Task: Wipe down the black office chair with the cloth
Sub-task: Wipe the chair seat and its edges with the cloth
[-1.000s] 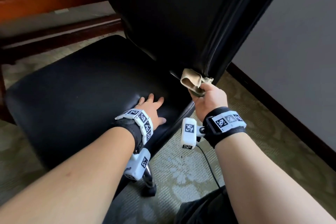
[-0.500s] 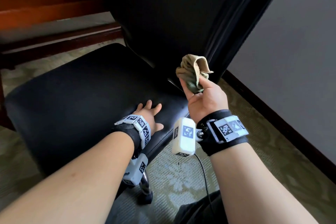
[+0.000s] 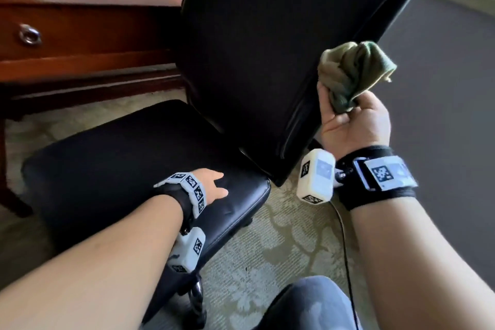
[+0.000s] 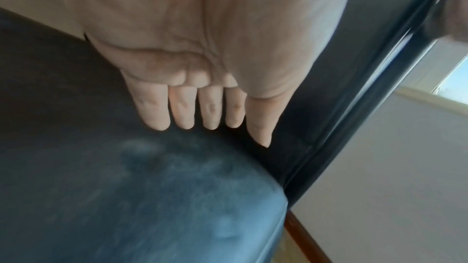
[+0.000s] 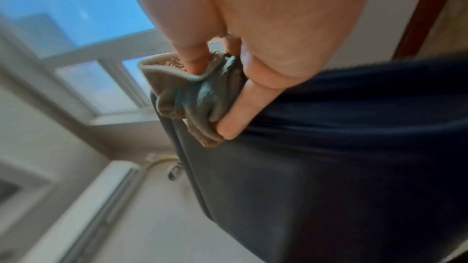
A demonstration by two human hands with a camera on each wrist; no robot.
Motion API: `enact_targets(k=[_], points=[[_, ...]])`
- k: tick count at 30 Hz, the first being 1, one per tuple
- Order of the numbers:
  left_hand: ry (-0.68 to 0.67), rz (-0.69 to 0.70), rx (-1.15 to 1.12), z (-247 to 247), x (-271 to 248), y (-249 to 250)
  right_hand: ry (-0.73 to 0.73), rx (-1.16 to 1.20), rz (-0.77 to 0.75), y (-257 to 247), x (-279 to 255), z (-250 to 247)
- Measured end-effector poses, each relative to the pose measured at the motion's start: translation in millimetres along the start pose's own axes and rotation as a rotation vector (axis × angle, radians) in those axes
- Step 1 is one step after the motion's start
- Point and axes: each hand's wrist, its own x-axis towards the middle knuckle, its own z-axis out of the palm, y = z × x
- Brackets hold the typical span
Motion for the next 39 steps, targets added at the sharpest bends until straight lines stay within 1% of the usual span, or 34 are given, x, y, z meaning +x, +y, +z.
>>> enact_targets(k=[1, 3, 4, 5, 7, 9, 12, 13, 16, 19, 22, 24, 25, 27, 29, 33, 36, 39], points=[[0.048, 0.006, -0.051, -8, -6, 3, 0.057, -0.121, -0.001, 2, -2, -6], [0.146, 0.043, -0.165, -28, -20, 13, 0.153, -0.439, 0.002, 10, -12, -18], [0.192, 0.076, -0.209, -39, -30, 22, 0.168, -0.588, 0.005, 14, -20, -21], [0.238, 0.112, -0.238, -48, -40, 29, 0.150, -0.711, 0.009, 18, -28, -24], [0.317, 0.163, -0.290, -63, -63, 42, 0.057, -0.893, 0.018, 22, -45, -24], [0.385, 0.219, -0.356, -74, -85, 53, -0.007, -0.977, 0.004, 20, -59, -20], [0.491, 0.272, -0.471, -86, -118, 63, -0.074, -0.975, -0.007, 14, -74, -7], [0.525, 0.276, -0.514, -87, -122, 63, -0.098, -0.978, -0.008, 13, -77, -4], [0.549, 0.322, -0.667, -86, -130, 64, -0.144, -1.004, -0.007, 19, -80, -1], [0.501, 0.294, -0.776, -74, -113, 52, -0.180, -1.033, 0.037, 41, -70, -6], [0.451, 0.267, -0.849, -65, -75, 29, -0.226, -1.077, 0.112, 77, -53, -11], [0.450, 0.233, -0.898, -67, -48, 7, -0.252, -1.099, 0.174, 103, -35, -10], [0.460, 0.201, -0.886, -73, -40, -2, -0.254, -1.100, 0.215, 116, -27, -7], [0.468, 0.126, -0.846, -91, -32, -18, -0.232, -1.084, 0.318, 136, -14, 4], [0.439, 0.060, -0.794, -117, -33, -29, -0.197, -1.063, 0.427, 147, -5, 25], [0.435, -0.017, -0.687, -186, -48, -43, -0.176, -1.017, 0.597, 154, 8, 91], [0.419, -0.032, -0.642, -245, -70, -42, -0.144, -0.979, 0.664, 147, 12, 150], [0.381, 0.000, -0.642, -305, -92, -33, -0.132, -0.991, 0.697, 129, 11, 210]])
